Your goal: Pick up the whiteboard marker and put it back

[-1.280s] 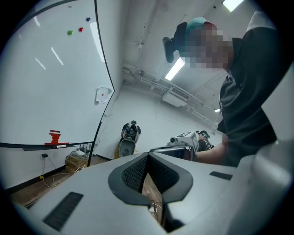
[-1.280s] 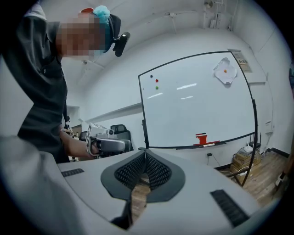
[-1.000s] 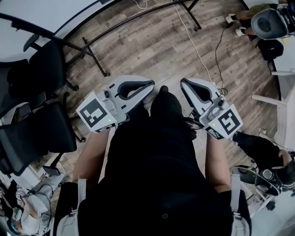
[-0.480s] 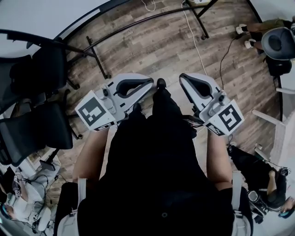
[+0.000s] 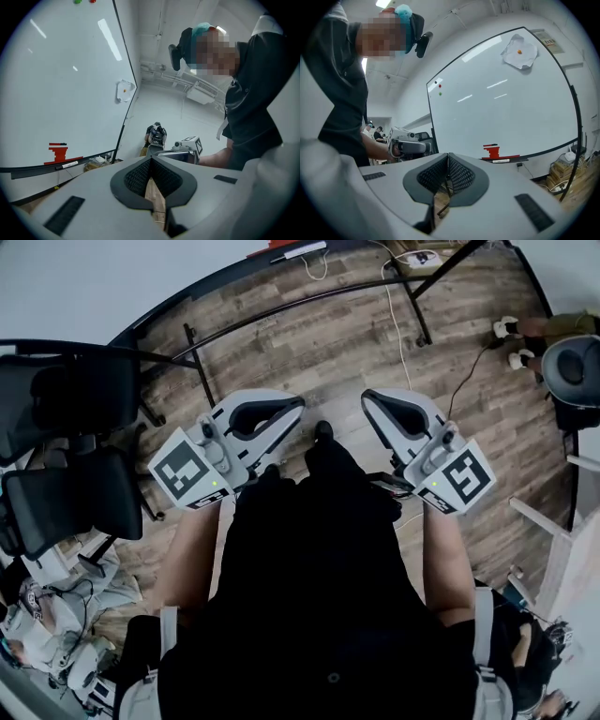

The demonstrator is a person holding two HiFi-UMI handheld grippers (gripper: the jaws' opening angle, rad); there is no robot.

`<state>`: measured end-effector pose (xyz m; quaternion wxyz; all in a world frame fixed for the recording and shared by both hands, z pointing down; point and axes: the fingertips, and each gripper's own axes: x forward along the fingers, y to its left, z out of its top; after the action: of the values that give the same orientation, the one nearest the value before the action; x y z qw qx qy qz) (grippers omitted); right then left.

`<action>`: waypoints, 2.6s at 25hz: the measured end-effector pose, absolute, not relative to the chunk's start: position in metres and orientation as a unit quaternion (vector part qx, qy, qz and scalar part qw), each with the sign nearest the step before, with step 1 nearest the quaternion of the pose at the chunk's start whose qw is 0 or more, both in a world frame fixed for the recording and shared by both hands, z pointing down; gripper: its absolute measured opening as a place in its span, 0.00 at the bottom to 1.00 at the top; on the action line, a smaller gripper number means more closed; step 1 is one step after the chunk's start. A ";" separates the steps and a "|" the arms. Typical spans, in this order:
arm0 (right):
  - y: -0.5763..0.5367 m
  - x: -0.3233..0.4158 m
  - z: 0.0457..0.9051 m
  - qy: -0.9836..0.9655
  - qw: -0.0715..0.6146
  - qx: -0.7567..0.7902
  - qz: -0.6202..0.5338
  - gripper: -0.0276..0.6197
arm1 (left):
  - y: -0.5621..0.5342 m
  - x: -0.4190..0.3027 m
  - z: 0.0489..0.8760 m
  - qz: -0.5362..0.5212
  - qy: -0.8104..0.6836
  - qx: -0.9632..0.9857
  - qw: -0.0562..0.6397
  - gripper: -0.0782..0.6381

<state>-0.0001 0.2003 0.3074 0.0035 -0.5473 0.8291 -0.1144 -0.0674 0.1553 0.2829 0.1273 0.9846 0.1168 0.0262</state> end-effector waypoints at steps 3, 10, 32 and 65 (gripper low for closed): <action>0.197 0.028 0.309 0.836 0.009 -0.536 -0.119 0.07 | 0.148 -0.045 0.280 0.030 0.096 0.987 0.122 0.13; 0.185 0.068 0.319 0.841 0.016 -0.526 -0.125 0.07 | 0.133 -0.015 0.286 0.050 0.071 0.988 0.128 0.13; 0.087 0.118 0.319 0.841 -0.021 -0.527 -0.120 0.07 | 0.031 0.032 0.286 0.015 0.070 0.988 0.137 0.13; -0.092 0.122 0.320 0.862 -0.158 -0.473 -0.089 0.07 | -0.124 0.025 0.313 -0.048 0.030 0.986 0.154 0.13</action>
<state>0.1221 -0.0918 0.3201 -0.1579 -0.4733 0.8620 -0.0893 0.0250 -0.1242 0.3135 0.1538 0.9865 0.0299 -0.0482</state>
